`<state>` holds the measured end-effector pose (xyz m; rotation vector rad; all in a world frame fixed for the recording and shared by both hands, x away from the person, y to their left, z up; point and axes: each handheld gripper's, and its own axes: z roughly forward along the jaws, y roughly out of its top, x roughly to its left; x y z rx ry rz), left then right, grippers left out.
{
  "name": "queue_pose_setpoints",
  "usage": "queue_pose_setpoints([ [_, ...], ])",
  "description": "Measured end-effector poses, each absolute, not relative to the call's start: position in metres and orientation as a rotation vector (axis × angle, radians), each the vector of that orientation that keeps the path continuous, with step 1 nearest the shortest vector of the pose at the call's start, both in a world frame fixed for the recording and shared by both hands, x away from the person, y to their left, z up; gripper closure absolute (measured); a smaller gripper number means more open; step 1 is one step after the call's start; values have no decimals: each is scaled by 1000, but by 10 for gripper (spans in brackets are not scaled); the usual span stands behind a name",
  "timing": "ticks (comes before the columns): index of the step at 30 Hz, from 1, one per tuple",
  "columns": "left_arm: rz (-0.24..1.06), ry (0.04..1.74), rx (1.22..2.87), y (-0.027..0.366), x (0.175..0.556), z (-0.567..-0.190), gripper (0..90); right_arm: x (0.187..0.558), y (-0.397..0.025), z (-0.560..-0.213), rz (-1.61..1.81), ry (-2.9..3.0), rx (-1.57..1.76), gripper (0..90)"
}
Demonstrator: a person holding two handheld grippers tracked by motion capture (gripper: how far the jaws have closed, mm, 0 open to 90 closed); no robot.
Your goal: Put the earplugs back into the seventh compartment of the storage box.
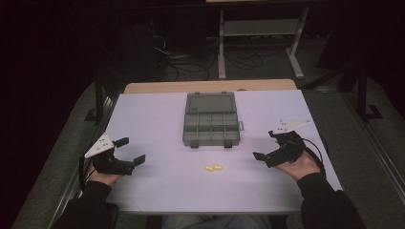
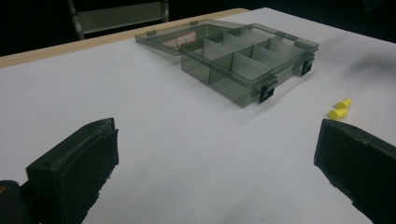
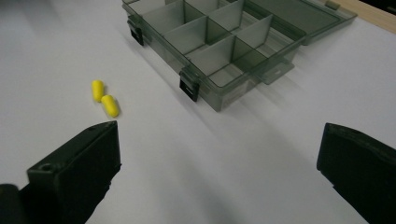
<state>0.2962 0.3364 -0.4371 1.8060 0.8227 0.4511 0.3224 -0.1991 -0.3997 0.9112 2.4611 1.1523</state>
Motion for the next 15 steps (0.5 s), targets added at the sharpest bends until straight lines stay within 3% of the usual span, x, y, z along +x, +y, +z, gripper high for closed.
queue_pose_setpoints([
  [15, 449, 820, 1812, 336, 296, -437, 0, 331, -166, -397, 1088, 2574, 810, 0],
])
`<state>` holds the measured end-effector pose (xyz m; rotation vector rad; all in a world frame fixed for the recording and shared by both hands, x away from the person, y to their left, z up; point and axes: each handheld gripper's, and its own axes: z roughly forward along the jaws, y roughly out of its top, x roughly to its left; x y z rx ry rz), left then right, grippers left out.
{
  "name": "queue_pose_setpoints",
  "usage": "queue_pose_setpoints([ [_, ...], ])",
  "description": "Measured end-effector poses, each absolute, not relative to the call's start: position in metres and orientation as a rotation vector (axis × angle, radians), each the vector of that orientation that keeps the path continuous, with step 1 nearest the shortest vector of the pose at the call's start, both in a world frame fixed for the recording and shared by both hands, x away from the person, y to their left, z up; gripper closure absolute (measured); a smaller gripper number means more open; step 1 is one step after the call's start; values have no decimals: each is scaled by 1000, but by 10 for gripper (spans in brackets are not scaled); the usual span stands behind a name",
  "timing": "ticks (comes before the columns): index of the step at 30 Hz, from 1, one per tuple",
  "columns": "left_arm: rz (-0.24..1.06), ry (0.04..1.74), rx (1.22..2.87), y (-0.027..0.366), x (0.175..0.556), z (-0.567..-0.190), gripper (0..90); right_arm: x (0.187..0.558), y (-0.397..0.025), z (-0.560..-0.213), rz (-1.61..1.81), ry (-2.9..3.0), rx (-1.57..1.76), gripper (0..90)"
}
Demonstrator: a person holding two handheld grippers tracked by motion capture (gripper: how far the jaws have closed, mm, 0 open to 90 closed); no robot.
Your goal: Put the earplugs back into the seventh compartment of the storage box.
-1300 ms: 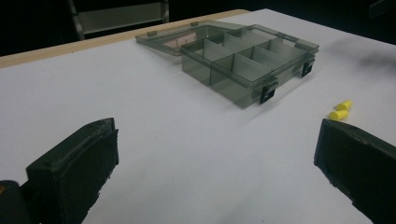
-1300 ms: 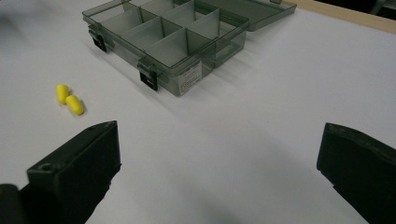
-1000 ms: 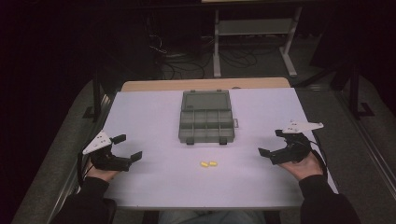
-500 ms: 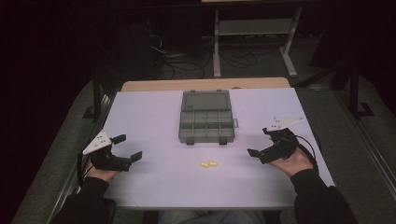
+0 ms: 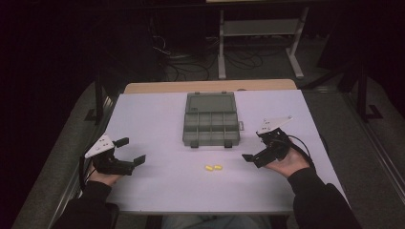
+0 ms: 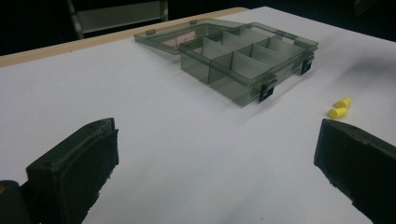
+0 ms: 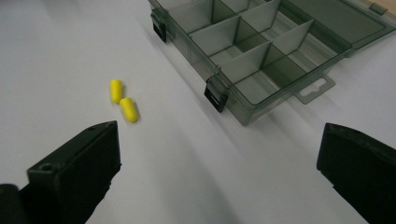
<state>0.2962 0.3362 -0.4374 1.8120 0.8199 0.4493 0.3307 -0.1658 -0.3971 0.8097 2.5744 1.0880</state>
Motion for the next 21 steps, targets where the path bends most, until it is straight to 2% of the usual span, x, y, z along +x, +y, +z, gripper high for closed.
queue_pose_setpoints([
  [21, 444, 815, 1817, 335, 296, -438, 0, 337, -127, -410, 977, 2718, 698, 0],
])
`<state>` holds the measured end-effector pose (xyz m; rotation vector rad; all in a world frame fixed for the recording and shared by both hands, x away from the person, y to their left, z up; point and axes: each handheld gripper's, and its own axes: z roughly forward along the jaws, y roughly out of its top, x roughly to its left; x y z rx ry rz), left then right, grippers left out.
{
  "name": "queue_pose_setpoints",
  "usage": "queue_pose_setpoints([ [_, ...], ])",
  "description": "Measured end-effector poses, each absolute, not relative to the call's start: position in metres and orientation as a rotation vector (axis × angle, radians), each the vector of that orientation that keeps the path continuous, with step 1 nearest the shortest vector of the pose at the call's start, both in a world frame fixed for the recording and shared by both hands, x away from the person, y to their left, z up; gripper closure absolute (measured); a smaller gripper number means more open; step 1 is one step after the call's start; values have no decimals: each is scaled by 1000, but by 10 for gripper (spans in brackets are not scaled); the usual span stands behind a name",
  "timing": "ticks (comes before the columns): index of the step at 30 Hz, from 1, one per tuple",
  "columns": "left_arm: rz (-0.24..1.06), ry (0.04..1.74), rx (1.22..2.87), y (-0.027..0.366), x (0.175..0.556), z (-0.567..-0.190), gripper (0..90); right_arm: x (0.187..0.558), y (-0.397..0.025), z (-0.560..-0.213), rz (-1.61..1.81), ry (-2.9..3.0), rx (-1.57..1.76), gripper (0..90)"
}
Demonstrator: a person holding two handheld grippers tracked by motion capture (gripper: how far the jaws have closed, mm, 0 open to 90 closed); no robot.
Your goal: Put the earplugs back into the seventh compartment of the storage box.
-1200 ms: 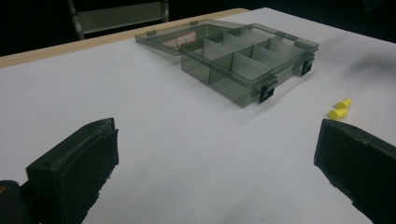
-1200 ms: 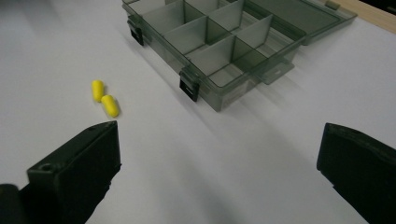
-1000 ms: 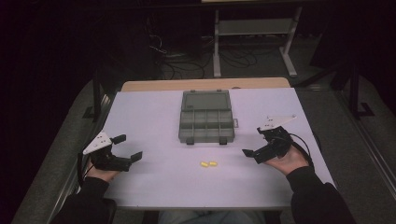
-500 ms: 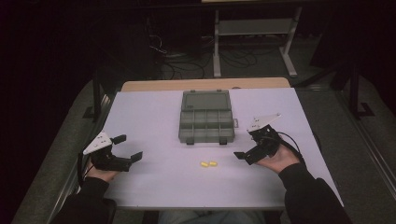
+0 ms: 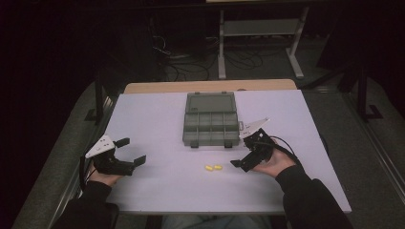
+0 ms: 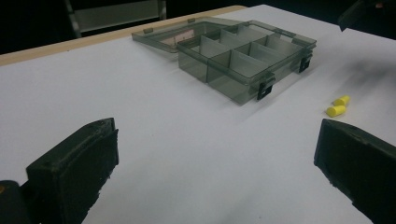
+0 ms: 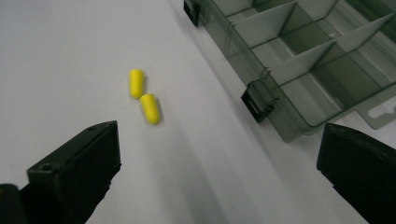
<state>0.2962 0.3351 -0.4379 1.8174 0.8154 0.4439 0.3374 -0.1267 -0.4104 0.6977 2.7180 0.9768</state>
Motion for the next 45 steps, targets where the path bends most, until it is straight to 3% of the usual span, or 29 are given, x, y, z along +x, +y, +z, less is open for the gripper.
queue_pose_setpoints([
  [30, 437, 806, 1831, 334, 296, -438, 0, 342, -73, -437, 907, 2859, 531, 1],
  [33, 435, 806, 1829, 334, 296, -438, 0, 342, -68, -440, 891, 2891, 511, 47],
  [34, 435, 806, 1827, 335, 296, -438, 0, 343, -66, -443, 880, 2908, 496, 107],
  [38, 434, 803, 1829, 335, 296, -438, 0, 342, -64, -445, 870, 2913, 474, 156],
  [45, 434, 802, 1829, 334, 296, -438, 0, 343, -61, -449, 835, 2978, 463, 353],
])
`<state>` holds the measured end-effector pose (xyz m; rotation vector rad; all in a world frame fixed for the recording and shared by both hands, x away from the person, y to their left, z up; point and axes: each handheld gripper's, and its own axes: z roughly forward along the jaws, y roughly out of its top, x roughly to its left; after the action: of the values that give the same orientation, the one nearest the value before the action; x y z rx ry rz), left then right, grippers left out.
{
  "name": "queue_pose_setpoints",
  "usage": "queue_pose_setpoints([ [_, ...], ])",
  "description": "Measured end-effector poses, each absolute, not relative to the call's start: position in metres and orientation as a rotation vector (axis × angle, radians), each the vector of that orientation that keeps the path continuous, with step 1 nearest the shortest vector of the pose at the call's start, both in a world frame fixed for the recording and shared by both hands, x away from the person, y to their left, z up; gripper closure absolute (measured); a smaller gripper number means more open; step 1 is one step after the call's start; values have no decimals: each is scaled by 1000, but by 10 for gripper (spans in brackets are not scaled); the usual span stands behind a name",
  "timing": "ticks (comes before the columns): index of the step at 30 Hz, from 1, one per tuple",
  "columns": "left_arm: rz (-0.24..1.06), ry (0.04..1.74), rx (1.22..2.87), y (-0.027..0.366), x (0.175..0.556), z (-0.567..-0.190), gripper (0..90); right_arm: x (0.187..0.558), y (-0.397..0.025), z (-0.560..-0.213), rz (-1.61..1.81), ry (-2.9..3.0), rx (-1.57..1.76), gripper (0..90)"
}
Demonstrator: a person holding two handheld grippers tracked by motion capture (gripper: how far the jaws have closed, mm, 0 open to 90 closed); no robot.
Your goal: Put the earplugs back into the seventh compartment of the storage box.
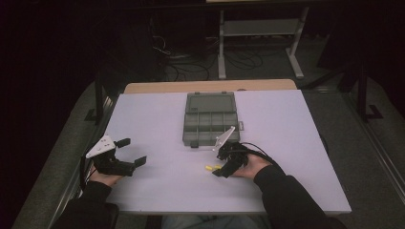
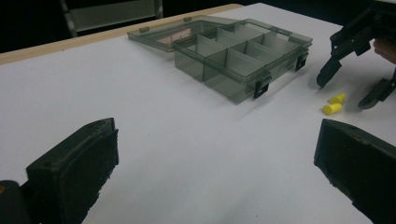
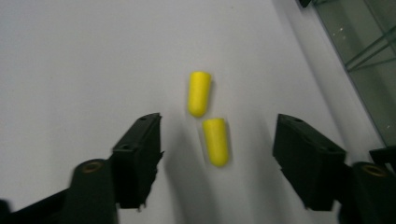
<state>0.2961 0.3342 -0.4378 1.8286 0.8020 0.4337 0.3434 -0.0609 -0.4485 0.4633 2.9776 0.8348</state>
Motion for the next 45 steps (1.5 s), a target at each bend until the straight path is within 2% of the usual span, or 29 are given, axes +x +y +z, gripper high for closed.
queue_pose_setpoints([
  [8, 434, 801, 1819, 334, 296, -438, 0, 345, -61, -449, 843, 2987, 458, 593],
  [13, 433, 794, 1823, 334, 296, -438, 0, 342, -60, -449, 822, 2979, 436, 778],
  [21, 430, 795, 1820, 334, 296, -438, 0, 343, -61, -445, 834, 2968, 452, 791],
  [45, 420, 802, 1816, 335, 296, -438, 0, 359, -71, -404, 930, 2880, 475, 798],
])
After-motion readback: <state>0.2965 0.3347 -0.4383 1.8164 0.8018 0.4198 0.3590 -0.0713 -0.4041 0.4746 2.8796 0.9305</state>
